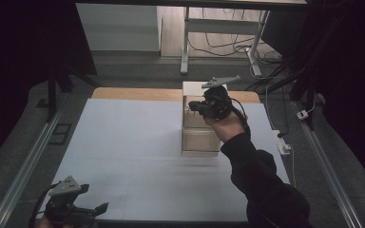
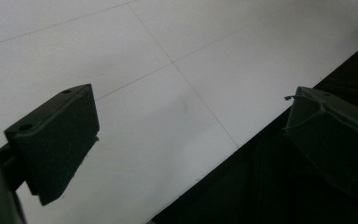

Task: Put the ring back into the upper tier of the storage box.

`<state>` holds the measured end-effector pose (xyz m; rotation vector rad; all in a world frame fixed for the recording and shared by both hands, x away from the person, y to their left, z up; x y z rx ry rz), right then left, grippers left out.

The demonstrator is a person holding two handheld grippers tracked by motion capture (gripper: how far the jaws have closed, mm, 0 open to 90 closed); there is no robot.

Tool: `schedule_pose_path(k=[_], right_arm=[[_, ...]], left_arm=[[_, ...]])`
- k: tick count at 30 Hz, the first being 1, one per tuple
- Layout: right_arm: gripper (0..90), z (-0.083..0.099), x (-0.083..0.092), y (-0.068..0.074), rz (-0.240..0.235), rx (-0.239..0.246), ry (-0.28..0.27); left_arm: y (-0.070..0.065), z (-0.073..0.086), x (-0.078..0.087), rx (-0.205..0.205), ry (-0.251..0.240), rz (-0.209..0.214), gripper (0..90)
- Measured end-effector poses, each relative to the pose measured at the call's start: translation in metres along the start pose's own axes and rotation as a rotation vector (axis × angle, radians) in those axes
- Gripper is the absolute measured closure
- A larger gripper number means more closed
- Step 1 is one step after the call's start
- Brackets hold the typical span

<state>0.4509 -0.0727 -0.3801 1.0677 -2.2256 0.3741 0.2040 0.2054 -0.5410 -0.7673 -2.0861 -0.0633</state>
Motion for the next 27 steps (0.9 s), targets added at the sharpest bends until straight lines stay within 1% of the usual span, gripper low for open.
schedule_pose_path(k=[2,5,9,10,11,15,19,22,23,24,25,26,27], right_arm=[[88.3,0.0,-0.005,-0.003,0.016,0.0,0.011],[88.2,0.001,-0.009,-0.005,0.019,-0.002,0.02],[88.3,0.002,-0.015,-0.008,0.031,-0.007,0.038],[88.3,0.003,-0.016,-0.009,0.037,-0.002,0.043],[88.3,0.004,-0.019,-0.01,0.043,-0.004,0.054],[88.2,0.006,-0.023,-0.011,0.049,-0.008,0.07],[87.5,0.009,-0.026,-0.009,0.05,-0.002,0.087],[86.8,0.01,-0.027,-0.01,0.058,0.02,0.088],[86.5,0.01,-0.027,-0.01,0.057,0.019,0.089],[84.1,0.009,-0.026,-0.009,0.055,0.013,0.083],[84.1,0.009,-0.026,-0.009,0.055,0.013,0.083],[80.7,0.009,-0.026,-0.009,0.05,0.013,0.087],[80.7,0.009,-0.026,-0.009,0.05,0.013,0.087]], left_arm=[[0.0,0.0,0.0,0.0,0.0,0.001,2.6],[0.0,0.0,0.0,0.0,-0.001,0.001,2.6],[0.0,0.0,0.0,0.0,-0.002,0.001,2.6],[0.0,0.0,0.0,0.0,-0.002,0.002,2.6],[0.0,0.0,0.0,0.0,-0.002,0.002,2.6],[0.0,0.0,0.0,-0.001,-0.002,0.0,2.6],[0.0,0.0,0.0,-0.002,-0.001,0.0,2.7],[0.0,0.0,0.0,-0.001,-0.001,0.001,2.6],[0.0,0.0,0.0,-0.001,-0.001,0.001,2.7],[0.0,0.0,0.0,-0.001,0.0,0.001,2.7],[0.0,0.0,0.0,-0.001,-0.001,0.001,2.7],[0.0,0.0,0.0,-0.001,-0.001,0.001,2.6],[0.0,0.0,0.0,-0.001,-0.001,0.001,2.6]])
Point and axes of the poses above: each handheld gripper's, and its own axes: x roughly backward along the jaws, z roughly out of its underside, y roughly to its left, the point moved 9 cm from there along -x, roughly forward along the jaws, and after that the axes turned 5 degrees about y, right-handed, at the moved point
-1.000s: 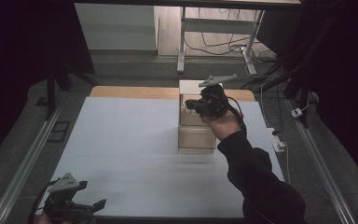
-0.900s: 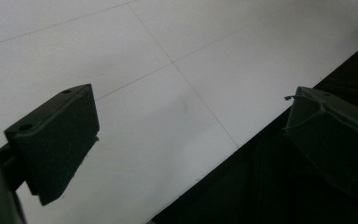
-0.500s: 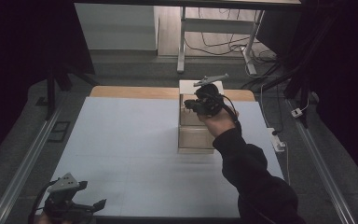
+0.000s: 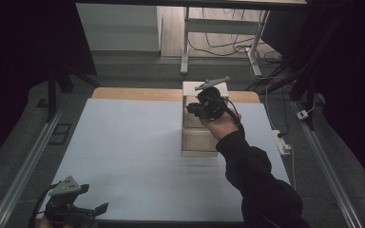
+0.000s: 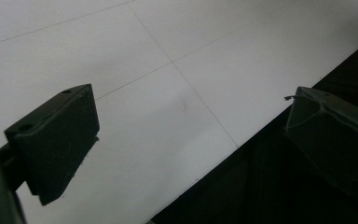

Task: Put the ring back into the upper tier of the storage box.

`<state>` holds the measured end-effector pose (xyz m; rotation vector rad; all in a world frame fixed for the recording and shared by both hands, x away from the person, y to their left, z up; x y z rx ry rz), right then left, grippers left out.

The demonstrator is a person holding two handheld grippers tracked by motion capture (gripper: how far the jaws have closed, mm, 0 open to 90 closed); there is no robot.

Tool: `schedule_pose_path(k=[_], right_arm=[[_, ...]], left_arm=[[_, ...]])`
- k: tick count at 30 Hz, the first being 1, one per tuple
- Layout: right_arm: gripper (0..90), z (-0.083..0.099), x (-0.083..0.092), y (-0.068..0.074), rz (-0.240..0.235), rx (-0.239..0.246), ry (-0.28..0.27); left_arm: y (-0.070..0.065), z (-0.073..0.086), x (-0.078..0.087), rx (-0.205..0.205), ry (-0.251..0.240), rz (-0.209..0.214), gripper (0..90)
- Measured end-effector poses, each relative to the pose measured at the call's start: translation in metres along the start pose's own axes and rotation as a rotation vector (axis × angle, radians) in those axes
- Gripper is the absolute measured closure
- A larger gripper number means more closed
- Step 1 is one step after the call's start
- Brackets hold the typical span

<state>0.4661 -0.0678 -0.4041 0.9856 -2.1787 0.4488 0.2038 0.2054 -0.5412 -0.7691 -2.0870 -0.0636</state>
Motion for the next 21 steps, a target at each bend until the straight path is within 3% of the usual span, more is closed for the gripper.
schedule_pose_path(k=[7,21], right_arm=[[74.3,-0.004,0.008,0.005,-0.047,-0.007,-0.026],[59.9,-0.002,0.025,0.013,-0.084,0.011,-0.036]], left_arm=[[0.0,0.0,0.0,0.0,0.0,0.0,2.6],[0.0,0.0,0.0,0.005,0.0,0.005,2.6]])
Point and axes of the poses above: each handheld gripper's, and its own axes: x roughly backward along the jaws, z roughly out of its underside, y roughly to its left, the point moved 9 cm from there along -x, roughly forward along the jaws, and after that the axes turned 5 degrees about y, right-handed, at the moved point
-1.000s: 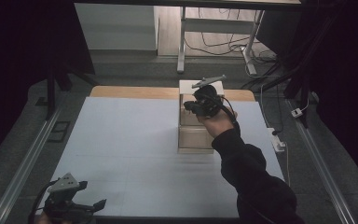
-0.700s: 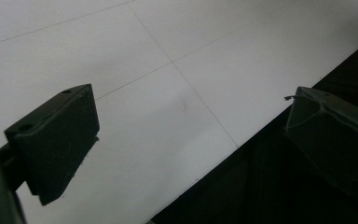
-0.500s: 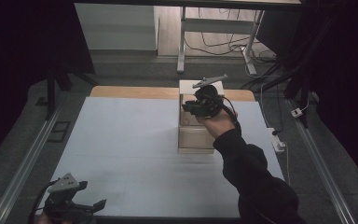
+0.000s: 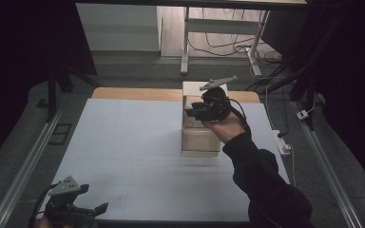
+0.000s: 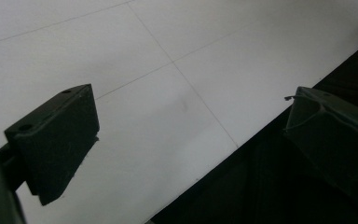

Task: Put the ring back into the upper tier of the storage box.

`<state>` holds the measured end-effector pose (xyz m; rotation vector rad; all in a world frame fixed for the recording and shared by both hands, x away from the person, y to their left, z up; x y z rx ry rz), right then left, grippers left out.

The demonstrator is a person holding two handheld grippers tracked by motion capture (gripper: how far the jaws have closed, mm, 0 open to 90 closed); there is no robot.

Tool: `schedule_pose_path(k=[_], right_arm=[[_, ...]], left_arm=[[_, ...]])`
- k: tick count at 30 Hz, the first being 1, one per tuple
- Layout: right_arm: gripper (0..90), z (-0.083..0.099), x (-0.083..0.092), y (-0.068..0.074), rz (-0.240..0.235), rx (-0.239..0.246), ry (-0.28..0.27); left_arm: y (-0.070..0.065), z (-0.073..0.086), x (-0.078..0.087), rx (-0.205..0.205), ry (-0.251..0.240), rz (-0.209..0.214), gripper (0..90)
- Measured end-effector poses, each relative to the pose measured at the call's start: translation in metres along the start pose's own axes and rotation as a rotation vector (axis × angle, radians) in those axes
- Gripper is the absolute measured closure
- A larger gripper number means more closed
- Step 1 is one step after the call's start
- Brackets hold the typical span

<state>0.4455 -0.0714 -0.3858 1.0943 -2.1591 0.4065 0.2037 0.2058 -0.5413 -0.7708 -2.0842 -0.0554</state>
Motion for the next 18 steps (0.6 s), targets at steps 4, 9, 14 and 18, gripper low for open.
schedule_pose_path(k=[4,9,14,18], right_arm=[[57.1,0.001,0.003,0.002,-0.005,0.0,-0.004],[50.2,0.003,0.006,0.006,-0.018,-0.005,-0.011],[42.9,0.008,0.009,0.009,-0.027,-0.005,-0.012],[37.0,0.009,0.012,0.011,-0.039,-0.019,-0.022]], left_arm=[[0.0,0.0,0.0,0.001,0.0,-0.001,2.6],[0.0,0.0,0.0,0.002,0.0,-0.002,2.6],[0.0,0.0,0.0,0.002,0.0,-0.002,2.6],[0.0,0.0,0.0,0.003,0.0,-0.003,2.6]])
Point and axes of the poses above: each handheld gripper's, and its own axes: x roughly backward along the jaws, z roughly out of its underside, y roughly to its left, the point moved 9 cm from there along -x, roughly forward along the jaws, and after that the axes turned 5 degrees about y, right-handed, at the moved point
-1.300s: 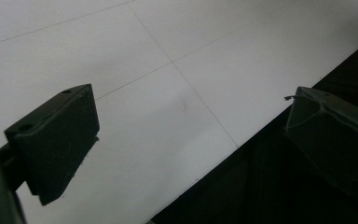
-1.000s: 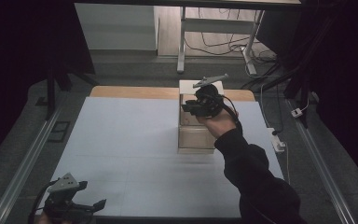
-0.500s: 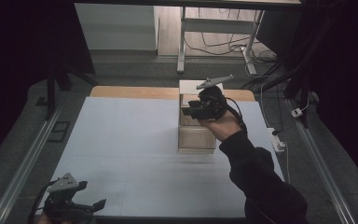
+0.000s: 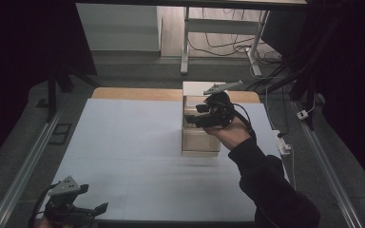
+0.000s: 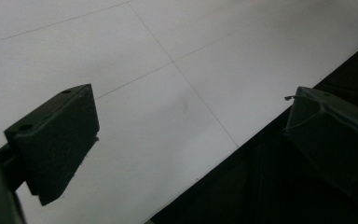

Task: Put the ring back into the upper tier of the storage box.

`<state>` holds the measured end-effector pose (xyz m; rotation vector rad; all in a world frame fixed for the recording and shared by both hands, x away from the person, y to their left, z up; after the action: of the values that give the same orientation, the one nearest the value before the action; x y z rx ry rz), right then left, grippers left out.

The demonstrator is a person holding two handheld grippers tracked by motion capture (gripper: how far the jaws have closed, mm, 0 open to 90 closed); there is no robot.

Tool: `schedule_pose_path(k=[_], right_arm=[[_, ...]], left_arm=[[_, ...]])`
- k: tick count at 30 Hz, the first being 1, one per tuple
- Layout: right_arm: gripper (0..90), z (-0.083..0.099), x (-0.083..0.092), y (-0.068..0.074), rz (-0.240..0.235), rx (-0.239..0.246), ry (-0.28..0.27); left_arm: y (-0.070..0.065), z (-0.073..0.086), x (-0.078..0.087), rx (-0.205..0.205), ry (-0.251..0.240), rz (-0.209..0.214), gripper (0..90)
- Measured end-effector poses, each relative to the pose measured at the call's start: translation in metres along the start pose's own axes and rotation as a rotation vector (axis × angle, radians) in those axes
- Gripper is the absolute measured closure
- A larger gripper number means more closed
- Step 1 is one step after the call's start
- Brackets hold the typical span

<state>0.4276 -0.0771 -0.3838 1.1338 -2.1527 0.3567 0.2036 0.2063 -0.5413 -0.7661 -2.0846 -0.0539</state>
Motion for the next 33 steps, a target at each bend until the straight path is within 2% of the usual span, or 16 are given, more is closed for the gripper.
schedule_pose_path(k=[2,7,18,23,30,33], right_arm=[[34.4,0.0,0.002,0.001,-0.012,-0.01,-0.008],[26.1,0.003,0.005,0.002,-0.008,-0.026,-0.013],[15.1,0.008,0.019,0.006,-0.001,-0.007,-0.018],[10.9,0.017,0.027,0.007,0.001,-0.009,0.0],[3.3,0.026,0.036,0.006,0.016,-0.02,-0.003],[0.4,0.03,0.041,0.005,0.041,-0.002,-0.008]], left_arm=[[0.0,0.0,0.0,0.0,0.0,0.0,2.6],[0.0,0.0,0.0,0.002,0.0,0.001,2.6],[0.0,0.0,0.0,0.002,-0.005,-0.001,2.5],[0.0,0.0,0.0,0.002,-0.005,0.004,2.3],[0.0,0.0,0.0,0.003,-0.006,0.003,2.0],[0.0,0.0,0.001,0.004,-0.007,0.006,2.0]])
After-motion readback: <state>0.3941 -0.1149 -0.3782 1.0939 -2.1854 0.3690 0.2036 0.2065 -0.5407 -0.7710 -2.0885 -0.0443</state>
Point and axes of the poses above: each handheld gripper's, and its own axes: x roughly backward along the jaws, z roughly out of its underside, y roughly to its left, the point moved 9 cm from there along -x, roughly forward along the jaws, and after that the axes turned 5 degrees about y, right-handed, at the moved point
